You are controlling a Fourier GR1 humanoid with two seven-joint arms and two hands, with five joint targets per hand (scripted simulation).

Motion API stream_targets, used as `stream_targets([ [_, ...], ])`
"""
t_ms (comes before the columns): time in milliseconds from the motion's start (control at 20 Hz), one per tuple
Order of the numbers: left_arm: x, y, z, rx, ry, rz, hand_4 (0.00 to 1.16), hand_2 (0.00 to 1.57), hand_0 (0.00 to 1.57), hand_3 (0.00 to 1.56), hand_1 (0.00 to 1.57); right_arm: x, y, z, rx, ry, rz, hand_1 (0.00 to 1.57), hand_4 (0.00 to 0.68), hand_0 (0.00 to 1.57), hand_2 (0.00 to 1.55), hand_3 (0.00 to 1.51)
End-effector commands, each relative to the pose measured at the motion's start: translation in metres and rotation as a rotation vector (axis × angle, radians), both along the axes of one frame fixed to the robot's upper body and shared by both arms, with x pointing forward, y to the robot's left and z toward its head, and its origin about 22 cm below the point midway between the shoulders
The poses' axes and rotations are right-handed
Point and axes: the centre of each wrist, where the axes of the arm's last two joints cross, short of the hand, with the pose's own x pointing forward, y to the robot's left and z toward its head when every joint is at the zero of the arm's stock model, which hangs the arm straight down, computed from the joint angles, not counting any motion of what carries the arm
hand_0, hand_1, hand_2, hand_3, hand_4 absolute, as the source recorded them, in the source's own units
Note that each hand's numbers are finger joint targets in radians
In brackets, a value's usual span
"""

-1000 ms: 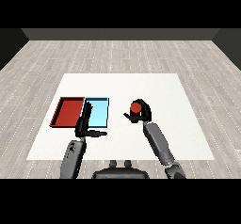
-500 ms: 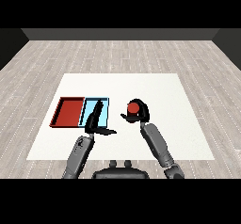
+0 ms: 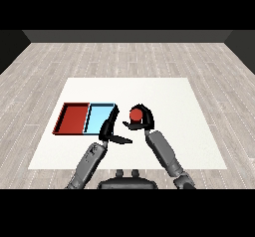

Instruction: Pick the red can and put it in the red box

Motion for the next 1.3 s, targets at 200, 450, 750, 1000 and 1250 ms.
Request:
stream_targets([
  [200, 0.010, -0.014, -0.005, 0.018, 0.008, -0.022, 0.00, 0.00, 0.00, 0.00, 0.00, -0.019, 0.023, 0.021, 0.017, -0.042, 0.062, 1.40, 0.618, 1.40, 1.42, 1.40],
  [450, 0.019, -0.027, -0.007, 0.069, 0.035, -0.008, 0.00, 0.00, 0.00, 0.00, 0.00, -0.022, 0.033, -0.003, 0.014, -0.016, 0.092, 1.42, 0.629, 1.42, 1.43, 1.40],
  [750, 0.008, -0.024, -0.004, 0.052, 0.059, -0.024, 0.00, 0.00, 0.00, 0.00, 0.00, -0.036, 0.043, 0.010, 0.018, -0.044, 0.095, 1.45, 0.615, 1.45, 1.43, 1.39],
  [1000, 0.018, -0.037, -0.003, 0.112, 0.013, -0.027, 0.00, 0.00, 0.00, 0.00, 0.00, -0.008, 0.034, 0.026, 0.023, -0.039, 0.127, 1.44, 0.594, 1.44, 1.43, 1.38],
  [1250, 0.003, -0.041, -0.010, 0.056, 0.036, -0.045, 0.00, 0.00, 0.00, 0.00, 0.00, -0.030, 0.056, 0.035, 0.054, -0.047, 0.142, 1.45, 0.555, 1.45, 1.45, 1.40],
])
